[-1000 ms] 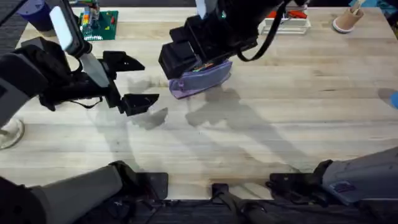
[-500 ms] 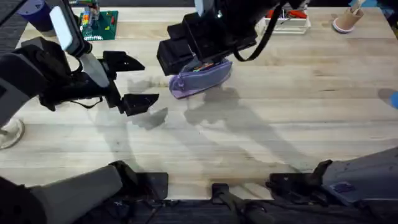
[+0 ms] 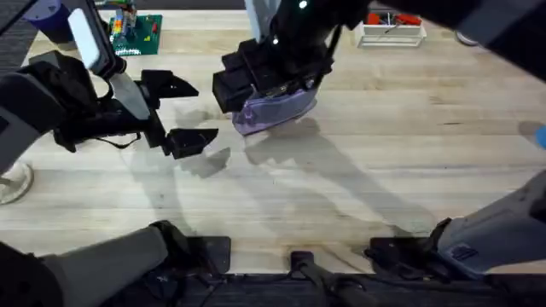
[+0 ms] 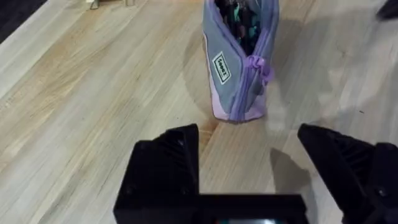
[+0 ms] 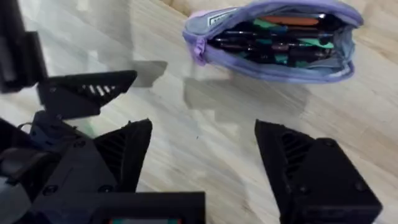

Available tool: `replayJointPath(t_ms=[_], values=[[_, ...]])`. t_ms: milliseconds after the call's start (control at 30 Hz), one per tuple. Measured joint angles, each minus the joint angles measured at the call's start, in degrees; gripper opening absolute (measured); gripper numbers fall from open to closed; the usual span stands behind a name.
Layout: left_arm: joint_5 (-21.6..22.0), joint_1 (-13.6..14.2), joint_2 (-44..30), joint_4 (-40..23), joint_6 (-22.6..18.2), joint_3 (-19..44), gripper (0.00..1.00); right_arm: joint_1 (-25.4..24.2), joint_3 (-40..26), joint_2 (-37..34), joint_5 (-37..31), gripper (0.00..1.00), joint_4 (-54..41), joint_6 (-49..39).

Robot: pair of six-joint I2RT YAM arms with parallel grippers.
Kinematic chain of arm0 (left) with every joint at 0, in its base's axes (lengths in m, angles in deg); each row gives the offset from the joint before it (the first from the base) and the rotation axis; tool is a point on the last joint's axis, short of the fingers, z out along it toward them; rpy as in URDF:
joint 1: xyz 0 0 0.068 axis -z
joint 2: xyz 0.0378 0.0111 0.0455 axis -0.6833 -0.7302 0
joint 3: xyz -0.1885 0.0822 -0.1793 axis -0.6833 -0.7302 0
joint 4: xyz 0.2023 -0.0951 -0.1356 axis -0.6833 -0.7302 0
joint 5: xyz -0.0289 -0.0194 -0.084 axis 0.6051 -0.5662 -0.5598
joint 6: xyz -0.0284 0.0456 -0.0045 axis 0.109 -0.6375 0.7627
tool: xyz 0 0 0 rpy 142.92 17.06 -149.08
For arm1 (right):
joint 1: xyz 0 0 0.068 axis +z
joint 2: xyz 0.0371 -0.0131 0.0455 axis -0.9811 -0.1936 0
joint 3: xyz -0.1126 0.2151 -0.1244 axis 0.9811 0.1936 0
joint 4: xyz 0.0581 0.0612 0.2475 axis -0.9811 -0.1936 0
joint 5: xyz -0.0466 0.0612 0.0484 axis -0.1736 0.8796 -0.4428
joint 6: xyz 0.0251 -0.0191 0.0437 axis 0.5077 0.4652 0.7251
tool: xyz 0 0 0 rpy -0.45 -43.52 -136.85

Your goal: Unzip the bag, pick up the pens from the table one at a time and place them inside, then zip the bag closed.

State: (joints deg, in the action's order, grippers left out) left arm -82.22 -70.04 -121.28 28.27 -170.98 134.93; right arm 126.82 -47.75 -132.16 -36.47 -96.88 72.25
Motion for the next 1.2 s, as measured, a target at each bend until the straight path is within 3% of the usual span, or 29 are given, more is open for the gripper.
replayJointPath(t_ms=[500, 867, 1200], values=[[0.00, 0.00, 0.02, 0.00, 0.02, 0.00, 0.994, 0.02, 0.09, -7.06, 0.00, 0.994, 3.56, 8.65], [0.00, 0.00, 0.01, 0.00, 0.01, 0.00, 0.994, 0.28, 6.83, -7.37, 0.00, 0.996, 11.66, 17.74], [0.00, 0.00, 0.00, 0.00, 0.00, 0.00, 0.994, 0.50, 7.17, -8.53, -0.76, 0.996, 16.15, 21.64]])
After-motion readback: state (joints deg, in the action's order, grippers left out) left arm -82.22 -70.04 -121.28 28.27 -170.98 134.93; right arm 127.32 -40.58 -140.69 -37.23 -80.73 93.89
